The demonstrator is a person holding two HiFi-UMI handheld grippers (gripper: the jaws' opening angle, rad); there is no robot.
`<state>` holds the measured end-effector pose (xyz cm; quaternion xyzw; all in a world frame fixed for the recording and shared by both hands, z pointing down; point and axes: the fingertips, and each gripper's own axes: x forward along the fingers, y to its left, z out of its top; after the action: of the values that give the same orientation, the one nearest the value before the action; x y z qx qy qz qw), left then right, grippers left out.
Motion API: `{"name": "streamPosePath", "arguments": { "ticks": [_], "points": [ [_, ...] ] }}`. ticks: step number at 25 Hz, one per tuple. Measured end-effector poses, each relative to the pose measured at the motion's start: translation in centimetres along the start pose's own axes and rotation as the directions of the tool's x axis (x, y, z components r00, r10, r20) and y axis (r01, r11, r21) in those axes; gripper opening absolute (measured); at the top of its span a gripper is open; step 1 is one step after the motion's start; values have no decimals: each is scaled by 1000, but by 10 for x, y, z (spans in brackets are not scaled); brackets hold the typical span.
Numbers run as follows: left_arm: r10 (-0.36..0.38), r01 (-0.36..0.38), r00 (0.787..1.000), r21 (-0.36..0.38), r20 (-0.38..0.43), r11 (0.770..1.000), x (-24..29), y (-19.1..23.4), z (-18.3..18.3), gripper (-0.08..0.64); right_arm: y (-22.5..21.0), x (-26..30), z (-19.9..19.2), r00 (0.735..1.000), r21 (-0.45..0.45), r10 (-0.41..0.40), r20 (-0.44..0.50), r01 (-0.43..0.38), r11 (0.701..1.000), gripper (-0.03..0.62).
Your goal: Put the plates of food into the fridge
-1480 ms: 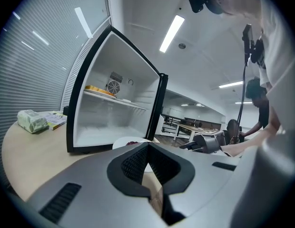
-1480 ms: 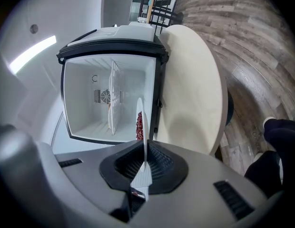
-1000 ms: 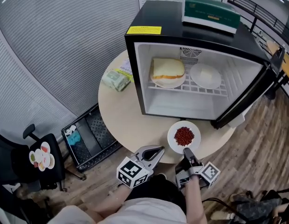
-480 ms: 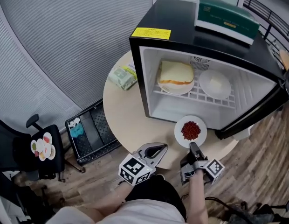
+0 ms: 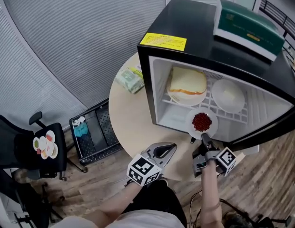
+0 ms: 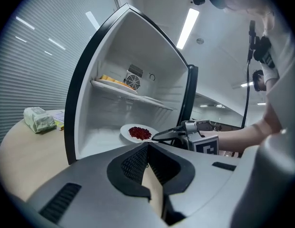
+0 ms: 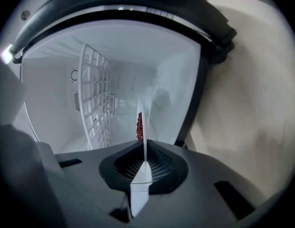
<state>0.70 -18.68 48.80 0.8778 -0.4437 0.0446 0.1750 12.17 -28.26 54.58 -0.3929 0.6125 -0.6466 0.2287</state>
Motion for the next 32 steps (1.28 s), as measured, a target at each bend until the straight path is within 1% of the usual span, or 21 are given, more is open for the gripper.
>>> {"name": "streamPosePath", "arguments": {
  "ticks": [4,9,18,21,23,27,30,32],
  "points": [
    [15,-14,1000,-16,21,1000,13,8,9,5,4,25,10,999,-20,-33,-12,33,999,17],
    [31,-30,999,-33,23,999,19,12,10,5,5,50,21,998,-35,-62,-24,61,998,17],
    [72,-70,997,-64,35,995,27,25,11,5,-3,68,31,994,-19,-106,-31,105,994,17],
    [82,-79,996,-71,40,994,29,28,12,5,-2,73,33,989,-31,-140,-36,139,990,17],
    [84,-81,996,-77,36,994,29,28,10,5,-3,75,34,984,-49,-174,-40,172,984,17],
    [83,-80,996,-90,30,993,30,29,8,5,-1,78,39,971,-126,-238,-24,233,964,17],
    [78,-75,996,-93,30,993,31,29,9,5,-1,80,45,955,-191,-296,-9,289,938,18],
    [75,-72,997,-94,30,993,32,29,10,5,-1,80,45,944,-239,-330,-7,318,917,32]
  ]
}}
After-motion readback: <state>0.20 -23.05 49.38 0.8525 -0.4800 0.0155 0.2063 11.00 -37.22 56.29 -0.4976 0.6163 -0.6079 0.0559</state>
